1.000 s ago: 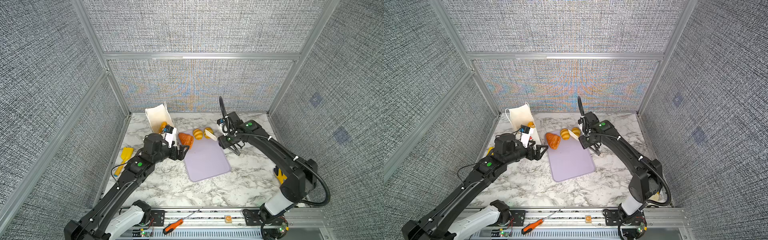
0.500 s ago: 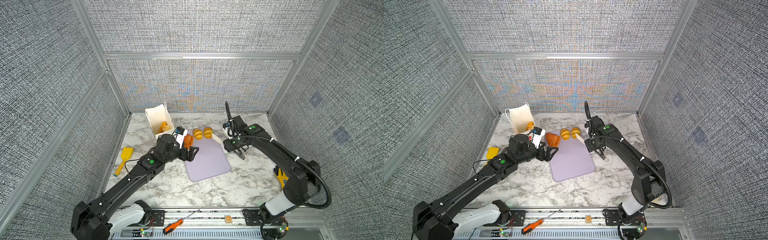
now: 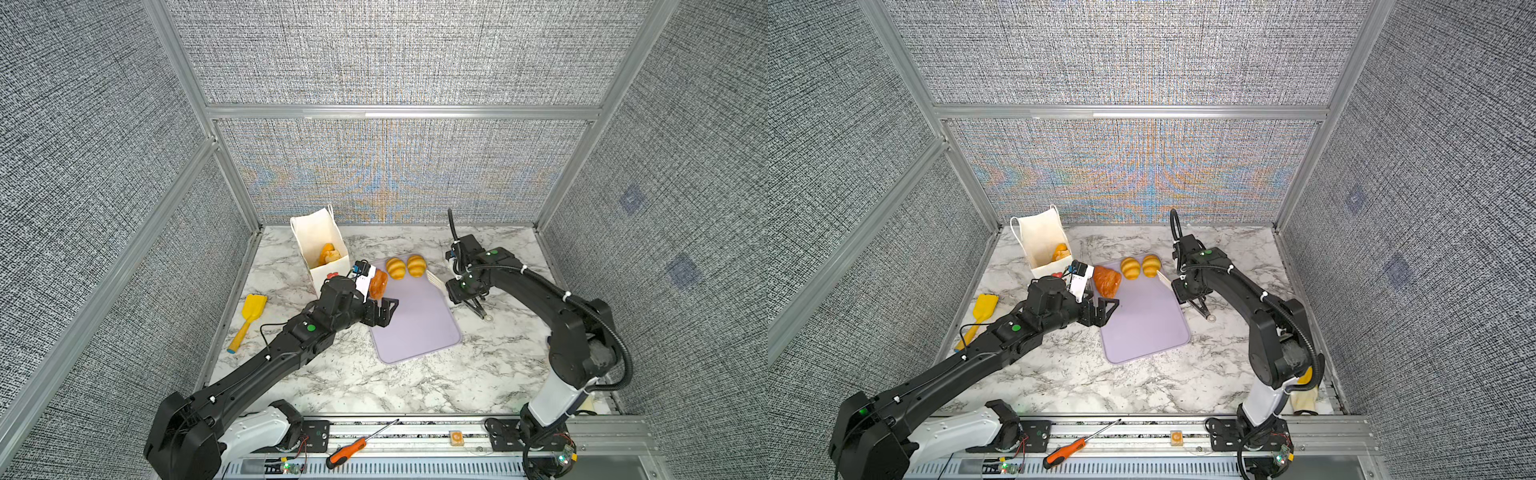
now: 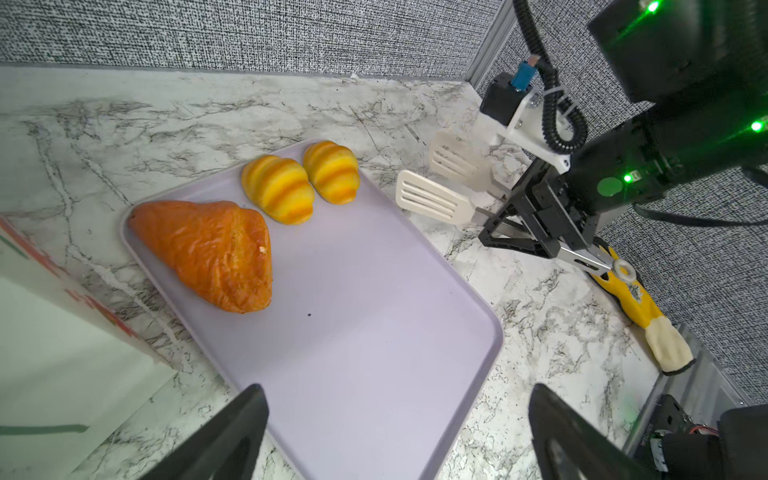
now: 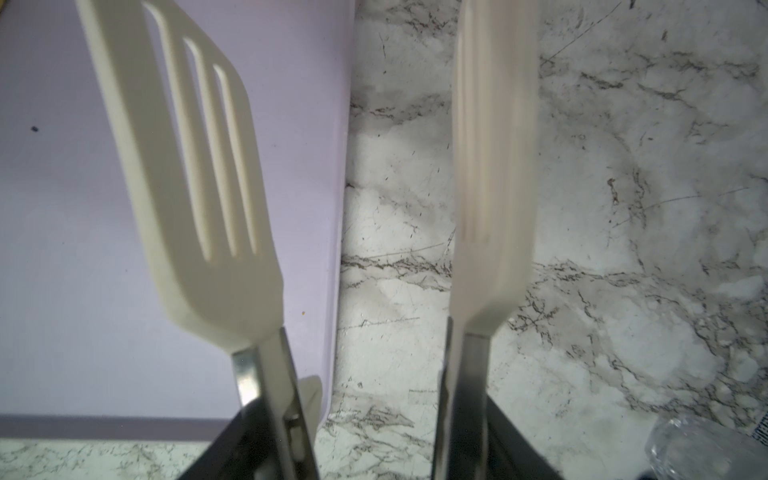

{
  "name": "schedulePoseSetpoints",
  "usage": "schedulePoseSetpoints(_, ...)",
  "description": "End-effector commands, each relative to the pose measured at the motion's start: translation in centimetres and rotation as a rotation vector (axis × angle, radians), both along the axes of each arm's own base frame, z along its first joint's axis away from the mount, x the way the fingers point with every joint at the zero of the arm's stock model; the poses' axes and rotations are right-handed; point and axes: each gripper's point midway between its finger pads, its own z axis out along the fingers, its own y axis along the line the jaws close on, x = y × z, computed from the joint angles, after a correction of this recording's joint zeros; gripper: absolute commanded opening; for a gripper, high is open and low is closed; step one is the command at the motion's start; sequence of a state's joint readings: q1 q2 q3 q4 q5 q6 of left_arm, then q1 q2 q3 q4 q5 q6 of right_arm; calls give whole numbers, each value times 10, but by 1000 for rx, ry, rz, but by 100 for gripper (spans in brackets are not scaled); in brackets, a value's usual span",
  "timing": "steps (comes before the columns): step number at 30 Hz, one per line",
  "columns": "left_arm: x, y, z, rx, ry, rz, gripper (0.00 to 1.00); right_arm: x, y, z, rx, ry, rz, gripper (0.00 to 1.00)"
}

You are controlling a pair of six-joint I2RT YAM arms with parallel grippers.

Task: Place the fake bread into the paper bag
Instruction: 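Lower the tongs onto the striped croissant farthest from the robot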

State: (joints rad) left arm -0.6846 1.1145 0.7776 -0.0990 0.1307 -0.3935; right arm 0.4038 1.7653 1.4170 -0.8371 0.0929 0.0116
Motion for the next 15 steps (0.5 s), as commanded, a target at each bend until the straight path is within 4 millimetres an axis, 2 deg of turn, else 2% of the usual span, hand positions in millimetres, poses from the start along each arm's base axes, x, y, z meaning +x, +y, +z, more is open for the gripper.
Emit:
schedulePoseSetpoints(1, 4, 4, 4, 0, -23, 31, 99, 11, 12, 1, 48, -9, 3, 62)
schedulePoseSetpoints(8, 5, 10, -5, 27, -3, 50, 99, 27, 30, -7, 46, 10, 26, 62)
schedulePoseSetpoints(15, 2, 16, -10, 35, 3, 70, 99, 46, 36, -15, 20, 13, 5, 62)
